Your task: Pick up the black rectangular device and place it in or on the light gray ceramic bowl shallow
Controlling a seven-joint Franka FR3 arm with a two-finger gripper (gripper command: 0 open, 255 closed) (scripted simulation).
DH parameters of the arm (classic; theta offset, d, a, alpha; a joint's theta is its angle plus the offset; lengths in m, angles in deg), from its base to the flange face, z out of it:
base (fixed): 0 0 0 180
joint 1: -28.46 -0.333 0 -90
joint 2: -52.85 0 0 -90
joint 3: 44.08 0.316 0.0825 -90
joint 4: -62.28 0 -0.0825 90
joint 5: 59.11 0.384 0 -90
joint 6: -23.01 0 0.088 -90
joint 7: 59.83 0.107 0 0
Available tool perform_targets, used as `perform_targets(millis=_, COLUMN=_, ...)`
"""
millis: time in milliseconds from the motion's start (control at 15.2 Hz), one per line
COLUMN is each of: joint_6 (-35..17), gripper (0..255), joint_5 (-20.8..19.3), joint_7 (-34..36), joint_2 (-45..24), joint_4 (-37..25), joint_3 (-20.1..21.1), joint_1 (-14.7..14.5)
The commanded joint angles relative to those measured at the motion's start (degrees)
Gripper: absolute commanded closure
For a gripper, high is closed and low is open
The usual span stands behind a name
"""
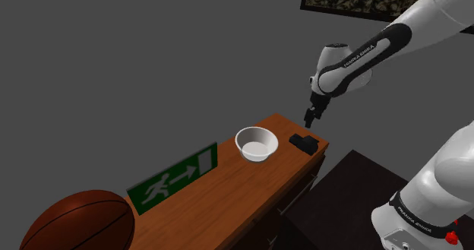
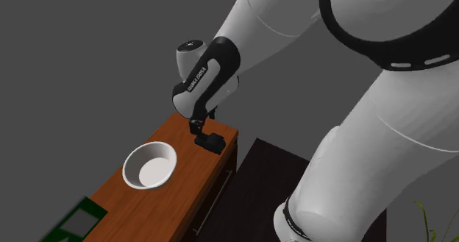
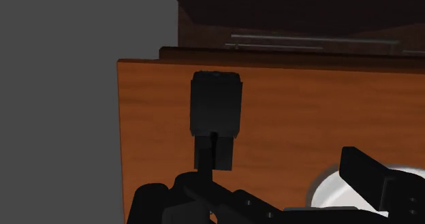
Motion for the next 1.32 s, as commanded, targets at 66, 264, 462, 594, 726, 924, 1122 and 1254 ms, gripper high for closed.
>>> perform_targets(millis=66, joint_6=-4.9, gripper=0, joint_5=3.3, joint_7=-2.9, joint_2=-7.8, joint_4=-2.4, joint_3=-0.8, joint_1=0.6)
perform_targets(millis=264, joint_6=-8.9, gripper=0, joint_5=7.5, joint_7=-6.2, joint_2=-15.4, joint_4=-5.3, joint_3=-0.2, joint_1=2.0)
perform_targets(millis=462, joint_6=-12.0, gripper=0, joint_5=11.4, joint_7=-9.4, joint_2=-22.8, joint_4=-8.8, joint_3=1.4, joint_1=4.3)
perform_targets(millis=594, joint_6=-13.1, gripper=0, joint_5=11.9, joint_7=-9.8, joint_2=-24.5, joint_4=-9.4, joint_3=2.0, joint_1=5.0)
perform_targets(millis=726, joint_6=-14.4, gripper=0, joint_5=12.5, joint_7=-10.2, joint_2=-26.2, joint_4=-9.7, joint_3=2.5, joint_1=5.4)
perform_targets(millis=924, joint_6=-16.4, gripper=0, joint_5=13.2, joint_7=-10.8, joint_2=-28.8, joint_4=-10.3, joint_3=3.3, joint_1=6.0)
perform_targets(millis=1122, joint_6=-17.4, gripper=0, joint_5=13.5, joint_7=-11.0, joint_2=-30.2, joint_4=-10.7, joint_3=3.7, joint_1=6.4)
perform_targets(millis=1254, joint_6=-17.4, gripper=0, joint_5=13.5, joint_7=-11.0, joint_2=-30.2, joint_4=-10.7, joint_3=3.7, joint_1=6.4)
